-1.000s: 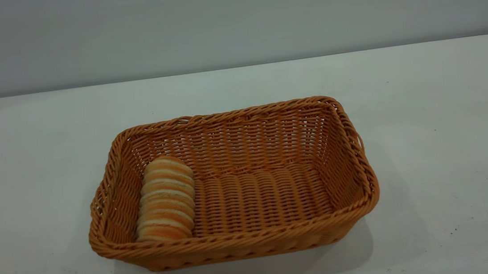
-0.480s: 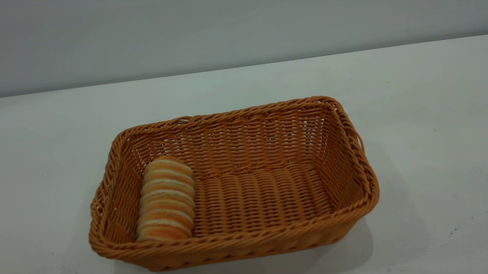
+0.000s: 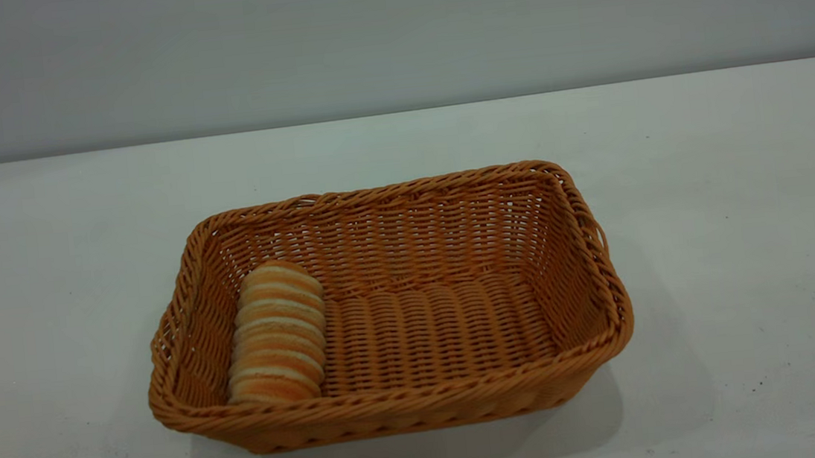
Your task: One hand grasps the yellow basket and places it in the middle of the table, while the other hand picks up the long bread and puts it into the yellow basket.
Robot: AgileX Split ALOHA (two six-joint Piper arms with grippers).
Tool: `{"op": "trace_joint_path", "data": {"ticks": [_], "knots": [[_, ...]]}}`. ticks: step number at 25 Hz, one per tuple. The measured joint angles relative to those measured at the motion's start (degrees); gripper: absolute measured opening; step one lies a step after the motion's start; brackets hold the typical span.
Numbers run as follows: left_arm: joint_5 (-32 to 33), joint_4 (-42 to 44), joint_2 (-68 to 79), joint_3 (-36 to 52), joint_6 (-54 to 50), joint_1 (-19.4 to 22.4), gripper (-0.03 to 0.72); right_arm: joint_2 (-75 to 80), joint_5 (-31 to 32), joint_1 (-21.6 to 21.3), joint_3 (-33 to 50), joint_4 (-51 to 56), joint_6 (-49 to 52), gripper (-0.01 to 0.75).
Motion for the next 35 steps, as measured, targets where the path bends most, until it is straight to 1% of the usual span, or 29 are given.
{"op": "trace_joint_path", "data": {"ticks": [2, 4, 6, 8, 11, 12, 14, 21, 27, 35], "knots": [[-0.05, 0.0, 0.0, 0.0, 0.0, 2.45, 0.53, 0.0, 0.0, -0.76, 0.0, 0.0, 0.0, 0.587], [-0.05, 0.0, 0.0, 0.0, 0.0, 5.21, 0.53, 0.0, 0.0, -3.45, 0.0, 0.06, 0.0, 0.587], [-0.05, 0.0, 0.0, 0.0, 0.0, 8.45, 0.53, 0.0, 0.0, -7.46, 0.0, 0.06, 0.0, 0.587], [-0.05, 0.0, 0.0, 0.0, 0.0, 11.11, 0.53, -0.12, 0.0, -12.69, 0.0, 0.06, 0.0, 0.587], [-0.05, 0.0, 0.0, 0.0, 0.0, 14.19, 0.53, -2.36, 0.05, -19.41, 0.0, 0.06, 0.0, 0.587], [-0.05, 0.0, -0.04, 0.0, 0.0, 14.98, 0.53, -2.99, 0.16, -21.17, 0.0, 0.06, 0.0, 0.587], [-0.05, 0.0, -0.7, 0.0, 0.0, 15.79, 0.53, -3.39, 0.32, -23.05, 0.0, 0.06, 0.0, 0.587], [0.0, 0.0, -3.47, 0.0, 0.0, 15.95, 0.53, -3.39, 0.43, -23.58, 0.0, 0.06, 0.0, 0.587], [0.0, 0.0, -3.54, 0.0, 0.0, 15.95, 0.53, -3.39, 0.54, -21.74, 0.0, 0.29, 0.0, 0.587], [0.0, 0.0, -3.54, 0.0, 0.0, 15.95, 0.53, -3.39, 0.54, -21.68, 0.0, 0.32, 0.0, 0.587]]}}
